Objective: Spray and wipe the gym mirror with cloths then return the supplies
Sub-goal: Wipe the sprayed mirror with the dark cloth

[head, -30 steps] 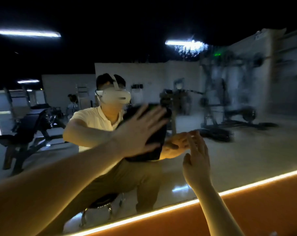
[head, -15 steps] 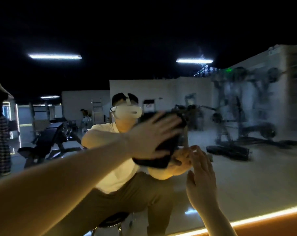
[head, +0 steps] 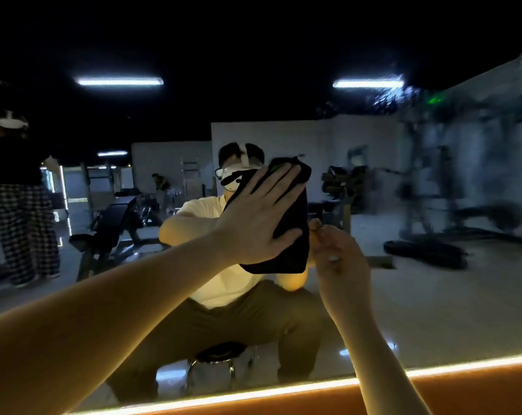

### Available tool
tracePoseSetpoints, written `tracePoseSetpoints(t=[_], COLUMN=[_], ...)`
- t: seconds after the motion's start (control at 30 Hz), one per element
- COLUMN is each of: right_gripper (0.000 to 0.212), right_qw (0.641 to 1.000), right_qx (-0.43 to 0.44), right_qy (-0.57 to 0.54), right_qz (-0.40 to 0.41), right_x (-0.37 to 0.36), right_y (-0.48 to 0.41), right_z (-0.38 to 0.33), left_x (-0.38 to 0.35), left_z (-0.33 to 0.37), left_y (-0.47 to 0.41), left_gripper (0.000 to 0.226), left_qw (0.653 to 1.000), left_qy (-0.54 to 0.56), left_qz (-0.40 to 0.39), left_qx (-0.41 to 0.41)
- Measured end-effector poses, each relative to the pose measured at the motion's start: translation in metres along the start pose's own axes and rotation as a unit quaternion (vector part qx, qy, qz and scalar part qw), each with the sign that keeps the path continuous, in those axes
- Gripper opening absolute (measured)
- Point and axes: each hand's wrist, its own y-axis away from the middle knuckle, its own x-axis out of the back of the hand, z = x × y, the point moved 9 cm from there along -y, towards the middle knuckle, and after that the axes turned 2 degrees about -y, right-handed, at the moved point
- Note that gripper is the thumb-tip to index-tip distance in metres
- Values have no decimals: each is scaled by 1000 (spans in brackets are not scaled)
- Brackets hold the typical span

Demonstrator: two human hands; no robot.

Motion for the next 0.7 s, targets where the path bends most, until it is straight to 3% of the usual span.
tracePoseSetpoints(t=[0.07,0.2,0.3,0.37,0.47,0.6,0.7], right_gripper=[8,32,15,10,16,14,10], right_qw=[998,983,955,936,916,912,902], right_qx=[-31,-131,-206,-245,-256,-178,-152], right_qy=[-24,-78,-150,-175,-189,-114,-77], right_qz=[-56,-105,-149,-181,-243,-352,-398], right_x=[-27,-63,-79,-82,-86,-107,-124], right_y=[5,22,31,34,39,60,81], right_z=[-3,-5,-8,-13,-34,-68,-83], left_x=[2,10,23,34,41,37,34], left_z=[-2,-11,-18,-35,-61,-77,-86], left_y=[13,36,61,88,141,210,262], left_gripper=[72,68,61,55,43,20,23], left_qw=[1000,999,998,990,950,891,833], left_qy=[17,11,55,116,223,288,346], left_qz=[-5,-23,-1,25,18,-97,-183], left_qx=[-17,-29,3,79,218,337,391])
